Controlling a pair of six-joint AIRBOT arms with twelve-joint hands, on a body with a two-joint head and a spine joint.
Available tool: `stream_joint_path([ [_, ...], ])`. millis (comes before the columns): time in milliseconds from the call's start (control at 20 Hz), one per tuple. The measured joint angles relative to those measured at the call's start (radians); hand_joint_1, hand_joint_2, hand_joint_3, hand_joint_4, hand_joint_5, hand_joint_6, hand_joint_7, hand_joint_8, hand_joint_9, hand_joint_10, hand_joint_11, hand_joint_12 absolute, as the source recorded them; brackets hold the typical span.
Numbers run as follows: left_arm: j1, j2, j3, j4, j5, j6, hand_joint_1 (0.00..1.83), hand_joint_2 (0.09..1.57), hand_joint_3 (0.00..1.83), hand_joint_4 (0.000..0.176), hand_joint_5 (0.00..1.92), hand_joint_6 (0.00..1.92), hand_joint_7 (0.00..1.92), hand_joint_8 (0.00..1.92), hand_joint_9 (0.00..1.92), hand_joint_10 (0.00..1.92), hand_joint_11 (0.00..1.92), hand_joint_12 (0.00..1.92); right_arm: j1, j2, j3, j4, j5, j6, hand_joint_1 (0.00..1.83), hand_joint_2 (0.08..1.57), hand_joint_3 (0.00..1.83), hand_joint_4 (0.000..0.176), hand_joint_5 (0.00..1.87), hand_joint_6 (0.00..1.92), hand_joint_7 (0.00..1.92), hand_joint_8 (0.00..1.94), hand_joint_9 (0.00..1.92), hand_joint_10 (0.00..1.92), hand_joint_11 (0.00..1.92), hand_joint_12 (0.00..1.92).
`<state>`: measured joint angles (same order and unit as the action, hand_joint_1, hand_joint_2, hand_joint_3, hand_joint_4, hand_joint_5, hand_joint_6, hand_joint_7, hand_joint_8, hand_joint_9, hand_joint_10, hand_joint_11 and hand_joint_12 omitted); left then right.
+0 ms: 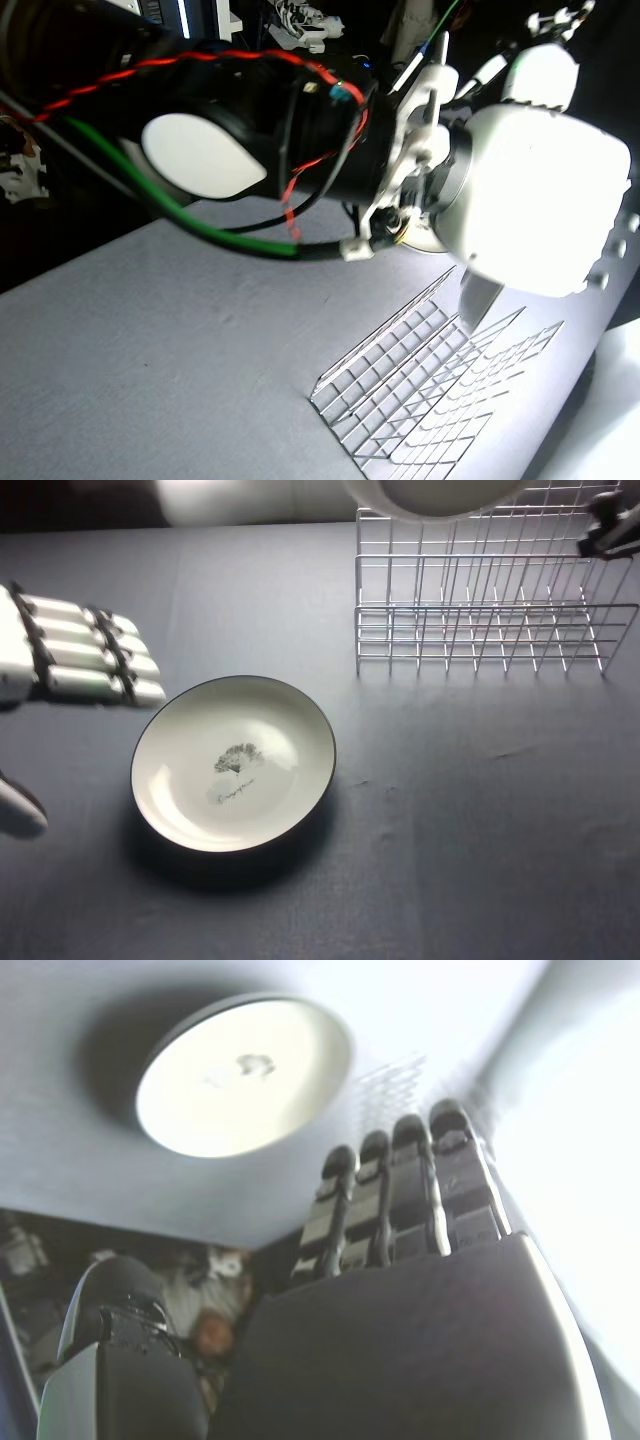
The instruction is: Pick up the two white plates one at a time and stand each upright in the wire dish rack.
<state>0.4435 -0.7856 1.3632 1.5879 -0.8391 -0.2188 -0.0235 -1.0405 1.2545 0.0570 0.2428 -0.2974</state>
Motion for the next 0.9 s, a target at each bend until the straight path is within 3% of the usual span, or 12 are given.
stream_joint_path([
  [300, 0.038, -0.027, -0.019, -0.021, 0.041, 0.005, 0.00, 1.03, 0.00, 0.000, 0.00, 0.00, 0.00, 0.00, 0.00, 0.00, 0.00, 0.00, -0.032, 0.040, 0.009, -0.001, -0.012, -0.003, 1.38, 1.08, 0.00, 0.000, 0.99, 1.00, 1.08, 0.74, 1.00, 1.05, 0.93, 1.26],
  [500, 0.077, -0.049, -0.037, -0.031, 0.069, 0.013, 0.00, 1.02, 0.00, 0.000, 0.00, 0.00, 0.00, 0.00, 0.00, 0.00, 0.00, 0.00, -0.057, 0.048, 0.010, -0.006, -0.019, -0.004, 1.38, 1.09, 0.00, 0.000, 0.95, 1.08, 1.02, 0.79, 1.00, 1.06, 0.94, 1.21],
  [650, 0.098, -0.052, -0.063, -0.031, 0.072, 0.048, 0.00, 1.03, 0.00, 0.000, 0.00, 0.00, 0.00, 0.00, 0.00, 0.00, 0.00, 0.00, -0.080, 0.048, 0.027, -0.008, -0.008, -0.005, 1.38, 1.09, 0.00, 0.000, 0.95, 1.07, 1.05, 0.75, 1.00, 1.08, 0.93, 1.25],
  [700, 0.101, -0.054, -0.064, -0.031, 0.071, 0.063, 0.00, 1.02, 0.00, 0.000, 0.00, 0.00, 0.00, 0.00, 0.00, 0.00, 0.00, 0.00, -0.090, 0.048, 0.035, -0.012, -0.009, -0.005, 1.38, 1.10, 0.00, 0.000, 0.93, 1.08, 1.01, 0.83, 0.97, 1.12, 0.91, 1.27],
  [900, 0.124, -0.075, -0.055, -0.037, 0.106, 0.082, 0.00, 1.02, 0.00, 0.000, 0.00, 0.00, 0.00, 0.00, 0.00, 0.00, 0.00, 0.00, -0.129, 0.048, 0.064, -0.016, -0.003, -0.008, 1.38, 1.08, 0.00, 0.000, 0.97, 1.02, 1.07, 0.73, 0.98, 1.09, 0.92, 1.26],
])
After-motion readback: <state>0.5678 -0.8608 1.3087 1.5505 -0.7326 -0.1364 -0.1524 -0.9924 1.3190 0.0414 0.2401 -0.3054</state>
